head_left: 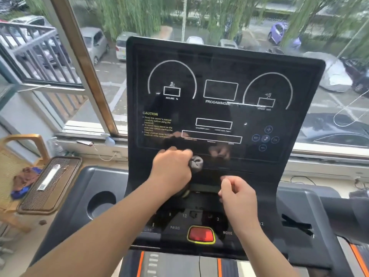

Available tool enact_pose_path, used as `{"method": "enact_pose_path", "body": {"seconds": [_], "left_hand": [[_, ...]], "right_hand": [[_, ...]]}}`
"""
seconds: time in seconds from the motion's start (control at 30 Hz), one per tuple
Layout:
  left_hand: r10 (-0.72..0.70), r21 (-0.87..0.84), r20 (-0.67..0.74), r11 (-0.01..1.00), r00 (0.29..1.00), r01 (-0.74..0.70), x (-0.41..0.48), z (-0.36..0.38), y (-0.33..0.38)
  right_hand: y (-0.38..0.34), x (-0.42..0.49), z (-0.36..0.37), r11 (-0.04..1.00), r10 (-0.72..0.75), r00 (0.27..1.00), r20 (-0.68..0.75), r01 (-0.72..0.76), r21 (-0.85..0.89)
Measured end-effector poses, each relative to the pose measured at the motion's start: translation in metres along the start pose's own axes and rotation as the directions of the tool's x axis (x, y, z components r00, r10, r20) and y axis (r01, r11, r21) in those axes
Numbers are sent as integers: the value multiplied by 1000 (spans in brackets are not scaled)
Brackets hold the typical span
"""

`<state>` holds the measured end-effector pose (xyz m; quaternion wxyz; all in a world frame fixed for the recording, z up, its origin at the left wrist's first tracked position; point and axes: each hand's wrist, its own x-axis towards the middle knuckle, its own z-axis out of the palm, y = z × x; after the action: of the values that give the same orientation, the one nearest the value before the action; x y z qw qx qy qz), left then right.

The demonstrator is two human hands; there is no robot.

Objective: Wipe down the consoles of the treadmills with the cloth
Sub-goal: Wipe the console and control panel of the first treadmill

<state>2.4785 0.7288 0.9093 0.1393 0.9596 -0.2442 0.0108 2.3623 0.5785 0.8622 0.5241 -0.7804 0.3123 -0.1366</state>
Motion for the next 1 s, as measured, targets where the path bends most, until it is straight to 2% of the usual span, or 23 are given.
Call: {"method": "enact_pose_path", "body": {"seconds": [0.13,0.43,0.63,0.7,0.77,0.87,1.0], "left_hand": [[3,-9,-20,1000,1000,-3,8,10,25],[116,-84,-35,989,993,-118,25,61,153],[240,-14,-33,971,970,-241,34,85,206],[196,-57,-43,979,980,-198,31,80,200],[74,-125,-74,989,995,-83,29,70,180],[-100,-100,-131,991,986,87,20,59,136],[-174,-104,-245,983,954,153,19,69,126]], "right_hand": [[8,5,-25,1000,11,1000,-26,-10,19],[42,41,-96,994,91,982,-163,-81,66],[61,68,-132,987,128,991,-51,-122,100],[66,76,-135,988,110,994,-16,-107,107],[70,81,-135,990,110,994,23,-111,82],[71,78,-137,991,123,990,74,-127,53],[72,86,-148,986,144,982,124,-152,60]]}}
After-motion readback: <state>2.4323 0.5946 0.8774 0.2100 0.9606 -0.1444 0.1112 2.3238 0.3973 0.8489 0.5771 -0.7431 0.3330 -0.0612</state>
